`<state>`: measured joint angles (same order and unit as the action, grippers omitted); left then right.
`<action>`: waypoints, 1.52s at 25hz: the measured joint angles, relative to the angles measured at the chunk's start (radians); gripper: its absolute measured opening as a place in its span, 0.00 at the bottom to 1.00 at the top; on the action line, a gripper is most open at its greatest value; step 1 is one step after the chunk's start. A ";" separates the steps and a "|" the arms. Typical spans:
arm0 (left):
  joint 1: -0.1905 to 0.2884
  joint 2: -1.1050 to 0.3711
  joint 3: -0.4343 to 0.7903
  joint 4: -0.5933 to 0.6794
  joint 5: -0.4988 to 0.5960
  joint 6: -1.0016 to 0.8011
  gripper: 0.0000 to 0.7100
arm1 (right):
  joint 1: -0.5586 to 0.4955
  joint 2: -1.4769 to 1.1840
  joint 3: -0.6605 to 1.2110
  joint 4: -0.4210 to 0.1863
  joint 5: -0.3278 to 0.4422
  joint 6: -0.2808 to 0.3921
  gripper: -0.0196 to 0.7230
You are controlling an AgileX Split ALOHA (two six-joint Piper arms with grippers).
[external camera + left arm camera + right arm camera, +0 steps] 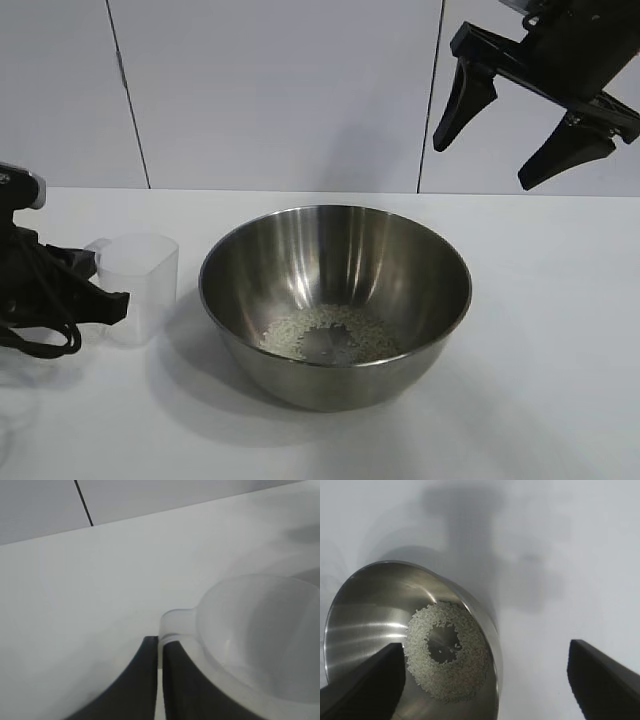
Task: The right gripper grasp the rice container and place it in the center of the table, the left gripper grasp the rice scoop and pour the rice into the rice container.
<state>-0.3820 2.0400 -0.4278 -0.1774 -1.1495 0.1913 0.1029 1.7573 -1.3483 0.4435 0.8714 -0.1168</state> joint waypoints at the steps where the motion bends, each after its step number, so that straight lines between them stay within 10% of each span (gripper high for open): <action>1: 0.000 0.006 0.000 0.000 -0.006 -0.002 0.02 | 0.000 0.000 0.000 0.000 0.000 0.000 0.85; 8: 0.000 0.014 0.000 0.000 -0.012 -0.005 0.05 | 0.000 0.000 0.000 0.000 0.000 0.000 0.85; 18: 0.000 0.018 0.028 0.000 -0.003 -0.005 0.62 | 0.000 0.000 0.000 0.000 0.001 -0.007 0.85; 24: 0.000 0.012 0.122 0.000 -0.003 -0.005 0.73 | 0.000 0.000 0.000 0.000 0.001 -0.007 0.85; 34: 0.000 -0.298 0.269 -0.035 0.002 -0.225 0.96 | 0.000 0.000 0.000 -0.001 0.001 -0.007 0.88; 38: 0.001 -0.447 0.271 0.007 0.162 -0.306 0.97 | 0.000 0.000 0.000 -0.001 0.003 -0.007 0.90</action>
<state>-0.3812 1.5934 -0.1564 -0.1703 -0.9878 -0.1144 0.1029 1.7573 -1.3483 0.4425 0.8742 -0.1241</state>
